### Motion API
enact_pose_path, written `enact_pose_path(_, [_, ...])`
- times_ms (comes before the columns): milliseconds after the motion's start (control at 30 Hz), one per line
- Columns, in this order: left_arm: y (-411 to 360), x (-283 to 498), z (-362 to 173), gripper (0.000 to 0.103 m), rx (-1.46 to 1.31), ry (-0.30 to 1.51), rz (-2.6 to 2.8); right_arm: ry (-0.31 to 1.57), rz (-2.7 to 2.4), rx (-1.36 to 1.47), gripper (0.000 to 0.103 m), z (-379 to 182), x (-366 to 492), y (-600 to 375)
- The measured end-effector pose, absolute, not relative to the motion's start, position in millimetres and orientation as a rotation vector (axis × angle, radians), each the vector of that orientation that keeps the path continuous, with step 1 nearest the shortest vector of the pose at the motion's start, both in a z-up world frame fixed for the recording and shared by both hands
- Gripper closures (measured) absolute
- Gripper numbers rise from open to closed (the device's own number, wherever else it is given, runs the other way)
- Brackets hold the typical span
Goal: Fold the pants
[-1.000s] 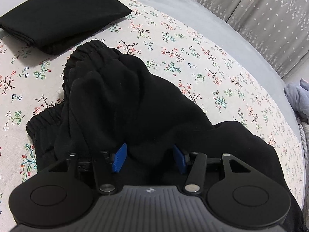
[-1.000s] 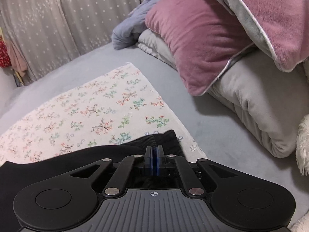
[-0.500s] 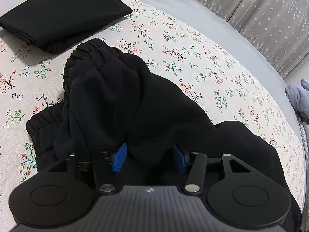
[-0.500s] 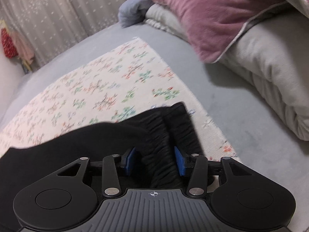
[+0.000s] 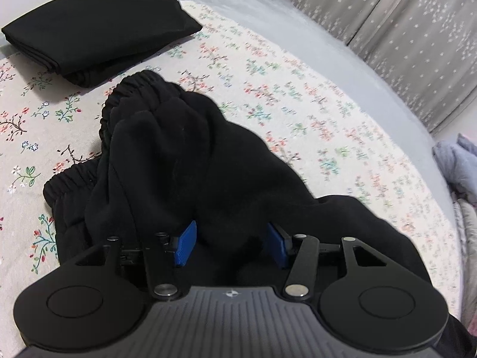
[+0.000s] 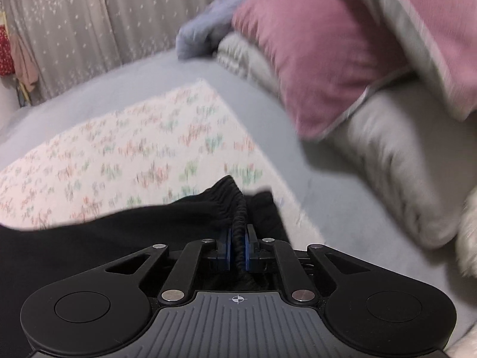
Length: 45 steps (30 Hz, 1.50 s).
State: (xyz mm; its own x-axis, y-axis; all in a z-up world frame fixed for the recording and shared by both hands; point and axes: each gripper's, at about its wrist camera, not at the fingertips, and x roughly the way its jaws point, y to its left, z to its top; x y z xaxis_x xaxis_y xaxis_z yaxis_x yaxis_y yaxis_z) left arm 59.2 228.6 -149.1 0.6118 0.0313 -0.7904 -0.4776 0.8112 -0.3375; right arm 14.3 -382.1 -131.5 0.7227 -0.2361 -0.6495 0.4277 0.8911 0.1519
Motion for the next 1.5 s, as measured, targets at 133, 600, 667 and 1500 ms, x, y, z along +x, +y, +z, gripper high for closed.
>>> enact_pose_path(133, [225, 54, -148, 0.044, -0.532, 0.874, 0.302, 0.581, -0.44, 0.242, 0.097, -107, 7, -377])
enact_pose_path(600, [237, 58, -165, 0.044, -0.552, 0.946, 0.336, 0.797, -0.49, 0.14, 0.087, -166, 42, -389])
enact_pose_path(667, [245, 48, -160, 0.044, -0.594, 0.924, 0.328, 0.793, -0.5, 0.143, 0.086, -167, 39, -394])
enact_pose_path(1500, [321, 9, -156, 0.026, -0.864, 0.733, 0.311, 0.508, 0.558, -0.407, 0.059, -144, -16, -34])
